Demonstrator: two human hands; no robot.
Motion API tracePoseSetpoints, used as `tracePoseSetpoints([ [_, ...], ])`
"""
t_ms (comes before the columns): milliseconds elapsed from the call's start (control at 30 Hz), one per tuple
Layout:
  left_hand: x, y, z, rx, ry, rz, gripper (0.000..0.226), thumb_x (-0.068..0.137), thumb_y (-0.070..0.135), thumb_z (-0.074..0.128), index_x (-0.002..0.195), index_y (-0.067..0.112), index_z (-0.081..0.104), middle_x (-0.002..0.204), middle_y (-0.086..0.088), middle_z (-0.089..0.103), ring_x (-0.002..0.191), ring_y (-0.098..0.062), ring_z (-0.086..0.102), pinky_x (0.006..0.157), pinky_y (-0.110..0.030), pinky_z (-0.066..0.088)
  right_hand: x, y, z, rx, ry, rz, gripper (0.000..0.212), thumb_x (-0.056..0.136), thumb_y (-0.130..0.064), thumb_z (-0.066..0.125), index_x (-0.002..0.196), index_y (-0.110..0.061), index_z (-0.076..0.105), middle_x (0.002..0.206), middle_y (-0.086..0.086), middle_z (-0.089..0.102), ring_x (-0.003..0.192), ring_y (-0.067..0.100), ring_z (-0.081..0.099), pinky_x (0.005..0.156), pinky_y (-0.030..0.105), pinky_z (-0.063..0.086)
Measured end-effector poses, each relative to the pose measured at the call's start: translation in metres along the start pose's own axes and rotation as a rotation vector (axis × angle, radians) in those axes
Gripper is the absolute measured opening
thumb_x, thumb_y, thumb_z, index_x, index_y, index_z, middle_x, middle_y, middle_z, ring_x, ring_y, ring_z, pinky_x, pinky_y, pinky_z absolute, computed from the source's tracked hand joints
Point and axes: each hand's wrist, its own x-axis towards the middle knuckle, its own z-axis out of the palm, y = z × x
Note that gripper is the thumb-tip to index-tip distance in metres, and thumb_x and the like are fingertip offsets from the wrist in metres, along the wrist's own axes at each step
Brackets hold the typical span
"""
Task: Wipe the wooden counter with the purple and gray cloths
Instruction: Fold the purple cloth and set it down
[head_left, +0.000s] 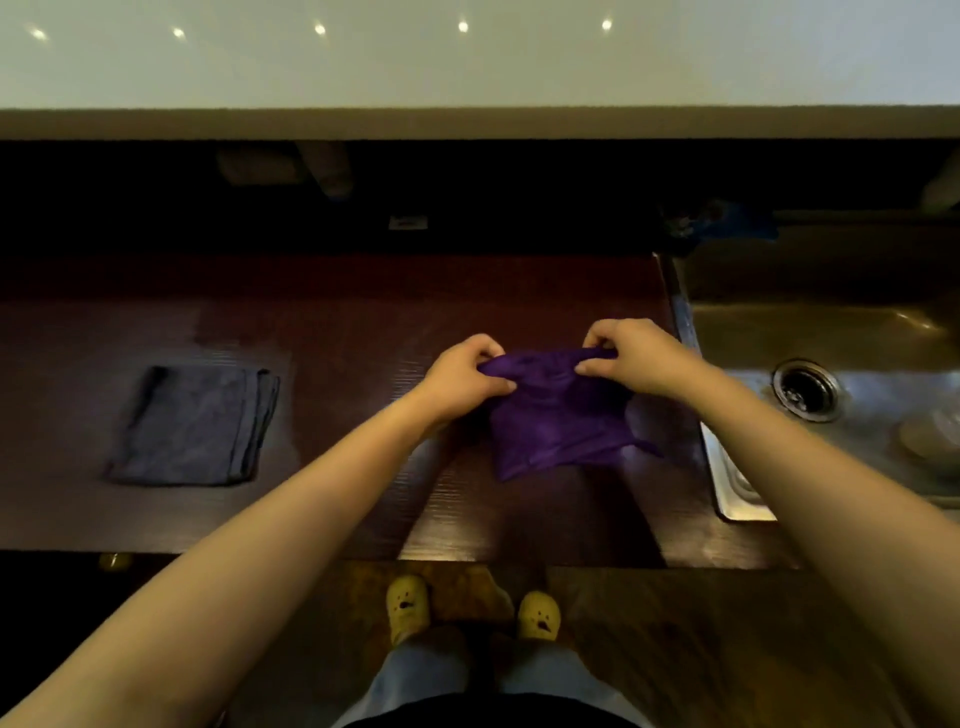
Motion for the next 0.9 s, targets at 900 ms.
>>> tracePoseSetpoints([
  [900, 0.009, -0.116, -0.35, 0.071, 0.364, -0.058, 0.033, 0.076, -0.011, 0.062, 0.087, 0.02, 0.06, 0.075, -0.002, 0.058, 0.058, 0.001, 0.056, 0.055, -0.011, 0.047, 0.202, -0.281, 0.116, 0.621, -0.055, -0.02, 0.023, 0.082, -0.007, 0.069, 0.102, 0.004, 0.066, 0.073, 0.002, 0.06, 0.069, 0.012, 0.056, 0.07, 0.019, 0.049],
])
